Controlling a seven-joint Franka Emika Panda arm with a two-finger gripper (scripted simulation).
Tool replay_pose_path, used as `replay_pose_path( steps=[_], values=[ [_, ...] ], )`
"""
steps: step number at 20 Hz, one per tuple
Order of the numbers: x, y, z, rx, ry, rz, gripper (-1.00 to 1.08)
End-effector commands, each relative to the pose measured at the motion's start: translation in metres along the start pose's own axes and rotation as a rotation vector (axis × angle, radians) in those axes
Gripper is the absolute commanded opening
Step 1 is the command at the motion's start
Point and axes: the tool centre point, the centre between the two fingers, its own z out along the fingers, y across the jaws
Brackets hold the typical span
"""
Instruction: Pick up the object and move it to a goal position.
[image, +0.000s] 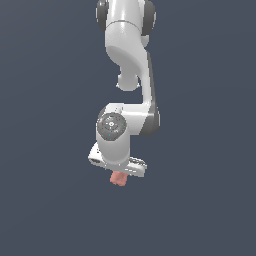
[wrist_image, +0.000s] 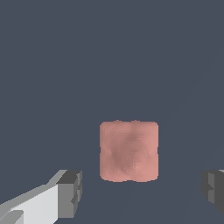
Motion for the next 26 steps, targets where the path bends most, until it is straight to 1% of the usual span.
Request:
replay_pose_path(
  steps=[1, 6, 14, 20, 21, 26],
  values=[
    [0.000, 0.000, 0.000, 0.000, 0.000, 0.000, 1.00],
    [0.000, 0.000, 0.010, 0.000, 0.000, 0.001, 1.00],
    [-0.001, 0.001, 0.049, 0.000, 0.001, 0.002, 1.00],
    [0.001, 0.000, 0.050, 0.000, 0.001, 0.002, 1.00],
    [0.001, 0.000, 0.050, 0.000, 0.001, 0.002, -1.00],
    [0.001, 0.000, 0.050, 0.000, 0.001, 0.002, -1.00]
  ],
)
